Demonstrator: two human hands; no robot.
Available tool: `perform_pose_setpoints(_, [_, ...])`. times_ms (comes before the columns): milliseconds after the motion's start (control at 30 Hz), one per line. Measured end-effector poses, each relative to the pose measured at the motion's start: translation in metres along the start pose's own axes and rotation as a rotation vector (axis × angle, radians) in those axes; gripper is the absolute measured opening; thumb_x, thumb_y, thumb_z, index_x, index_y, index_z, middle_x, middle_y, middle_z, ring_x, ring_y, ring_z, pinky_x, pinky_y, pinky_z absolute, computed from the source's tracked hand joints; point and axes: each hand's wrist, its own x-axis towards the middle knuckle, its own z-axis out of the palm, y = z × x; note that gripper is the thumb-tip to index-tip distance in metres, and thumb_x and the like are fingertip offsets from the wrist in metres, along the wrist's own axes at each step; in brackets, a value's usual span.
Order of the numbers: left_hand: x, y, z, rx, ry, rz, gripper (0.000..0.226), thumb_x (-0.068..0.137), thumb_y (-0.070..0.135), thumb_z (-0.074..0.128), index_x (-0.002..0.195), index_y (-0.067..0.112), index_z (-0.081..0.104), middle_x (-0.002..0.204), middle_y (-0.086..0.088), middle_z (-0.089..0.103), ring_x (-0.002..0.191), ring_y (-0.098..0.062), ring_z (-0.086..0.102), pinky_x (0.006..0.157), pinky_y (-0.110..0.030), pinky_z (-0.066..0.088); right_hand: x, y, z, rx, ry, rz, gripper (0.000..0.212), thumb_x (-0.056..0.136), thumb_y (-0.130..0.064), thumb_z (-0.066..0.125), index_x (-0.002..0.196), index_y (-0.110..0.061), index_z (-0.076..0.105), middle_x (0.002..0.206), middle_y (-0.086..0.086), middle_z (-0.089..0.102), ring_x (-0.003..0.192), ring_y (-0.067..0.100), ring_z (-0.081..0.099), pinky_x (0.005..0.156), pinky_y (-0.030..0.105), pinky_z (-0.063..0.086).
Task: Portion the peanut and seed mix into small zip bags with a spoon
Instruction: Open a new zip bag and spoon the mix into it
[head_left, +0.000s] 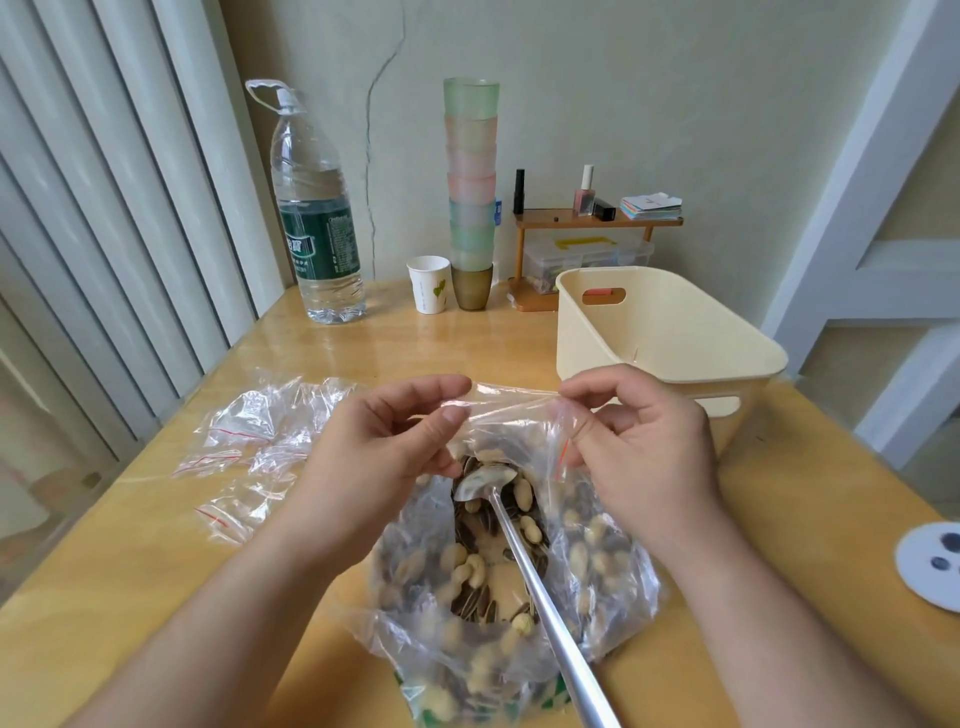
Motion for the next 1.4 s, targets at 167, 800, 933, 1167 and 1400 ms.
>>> perform_pose_setpoints(167, [-0.001,-0.002,-0.001,0.085,0.015,0.038,0.021,0.092,0.024,0.076,0.109,0.034,0.08,0.093,0.002,0.072,0.069,-0.014,0.066,0.078,-0.037,0.059,0.0,-0.002,-0.001,0.069,0.014,0.052,0.024,0.088,-0.002,0.08,0.085,-0.025,0.075,0.069,-0.004,0.071,0.056,0.021,0.068,0.059,0.03,0.054])
perform_pose_setpoints(800, [-0.012,-0.007,0.004,0.616,-0.332,0.442,0.057,0.071,0.061,0.088,0.11,0.034,0.057,0.111,0.014,0.071,0.109,-0.016,0.069,0.09,-0.04,0.055,-0.011,-0.003,0.003,-0.201,-0.28,-0.002,0.018,0.081,-0.014,0.082,0.084,-0.03,0.074,0.07,-0.009,0.069,0.063,0.014,0.064,0.063,0.033,0.056])
perform_pose_setpoints(933, [-0.011,-0.009,0.002,0.515,-0.349,0.317,0.064,0.069,0.055,0.092,0.121,0.036,0.059,0.113,0.007,0.074,0.109,-0.023,0.072,0.095,-0.047,0.057,-0.011,-0.006,0.002,-0.164,-0.322,-0.002,0.013,0.083,-0.021,0.085,0.086,-0.032,0.077,0.072,-0.009,0.071,0.066,0.015,0.066,0.066,0.037,0.058])
perform_pose_setpoints(1167, [-0.012,-0.009,0.007,0.443,-0.358,0.221,0.064,0.074,0.046,0.091,0.132,0.032,0.067,0.125,0.011,0.075,0.12,-0.015,0.069,0.107,-0.047,0.052,-0.01,-0.004,0.001,-0.156,-0.255,0.004,0.011,0.084,-0.019,0.083,0.086,-0.029,0.078,0.073,-0.011,0.071,0.065,0.013,0.066,0.065,0.033,0.057])
perform_pose_setpoints(1400, [-0.012,-0.012,0.01,0.32,-0.347,0.136,0.071,0.071,0.045,0.093,0.134,0.021,0.068,0.127,0.004,0.075,0.124,-0.017,0.068,0.113,-0.05,0.048,-0.01,-0.004,0.001,-0.162,-0.2,-0.05,0.014,0.085,-0.018,0.082,0.087,-0.029,0.075,0.072,-0.01,0.069,0.064,0.016,0.064,0.061,0.032,0.056])
